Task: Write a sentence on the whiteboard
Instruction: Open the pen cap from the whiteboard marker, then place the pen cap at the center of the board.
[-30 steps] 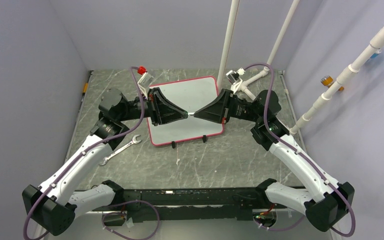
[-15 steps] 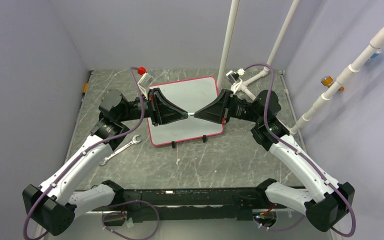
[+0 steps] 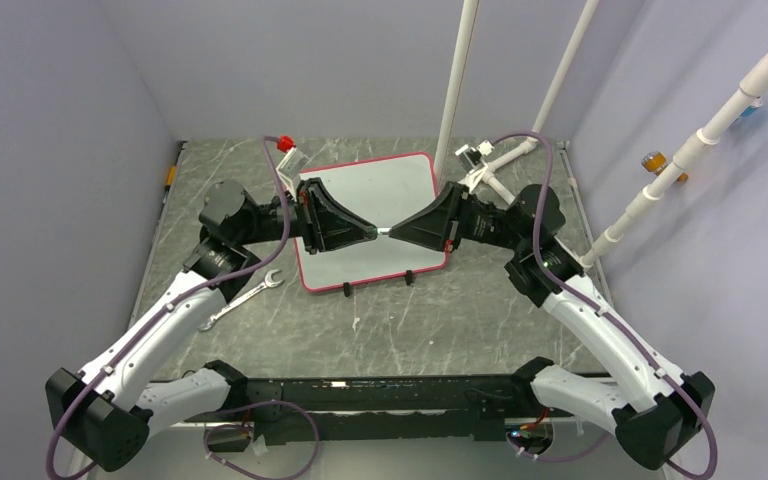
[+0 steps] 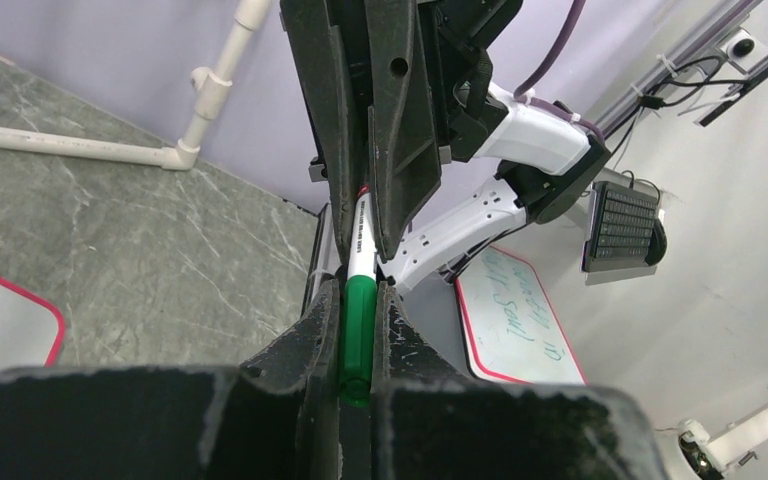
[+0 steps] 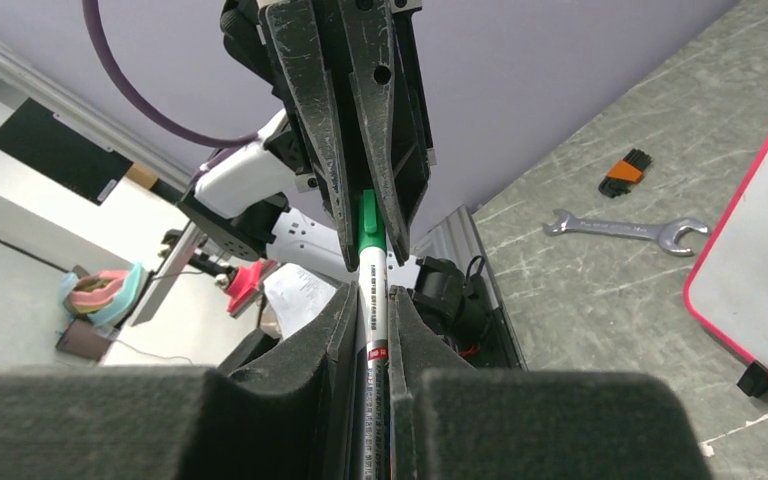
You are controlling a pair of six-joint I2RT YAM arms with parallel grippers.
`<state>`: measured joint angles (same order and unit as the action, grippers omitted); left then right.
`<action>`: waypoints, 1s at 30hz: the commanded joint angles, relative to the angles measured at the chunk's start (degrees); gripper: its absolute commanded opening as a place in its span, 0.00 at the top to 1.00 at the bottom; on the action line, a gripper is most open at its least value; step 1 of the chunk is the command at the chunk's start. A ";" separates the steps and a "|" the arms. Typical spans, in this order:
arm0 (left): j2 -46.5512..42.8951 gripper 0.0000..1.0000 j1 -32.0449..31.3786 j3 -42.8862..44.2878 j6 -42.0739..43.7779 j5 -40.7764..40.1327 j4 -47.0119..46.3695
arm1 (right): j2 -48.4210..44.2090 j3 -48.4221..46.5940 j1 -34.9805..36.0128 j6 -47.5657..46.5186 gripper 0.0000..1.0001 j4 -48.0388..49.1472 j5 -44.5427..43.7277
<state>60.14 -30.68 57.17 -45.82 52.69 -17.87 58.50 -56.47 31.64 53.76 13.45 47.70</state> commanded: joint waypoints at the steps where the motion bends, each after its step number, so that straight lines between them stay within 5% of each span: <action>1: 0.06 1.00 -0.51 -1.27 -1.87 0.68 -2.64 | -3.73 1.09 1.23 -3.47 1.00 -2.40 -4.85; 20: -5.71 1.00 11.15 -7.11 -2.90 3.53 -0.39 | -10.23 5.27 -0.69 -5.70 1.00 -9.58 -8.90; 30: -9.76 1.00 12.79 -6.77 12.22 -1.97 22.30 | -13.02 3.79 -0.89 -10.89 1.00 -19.81 -15.16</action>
<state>53.28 -18.09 50.22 -42.61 54.06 -7.77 47.37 -51.46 31.03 46.02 -2.28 36.10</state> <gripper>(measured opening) 0.116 0.149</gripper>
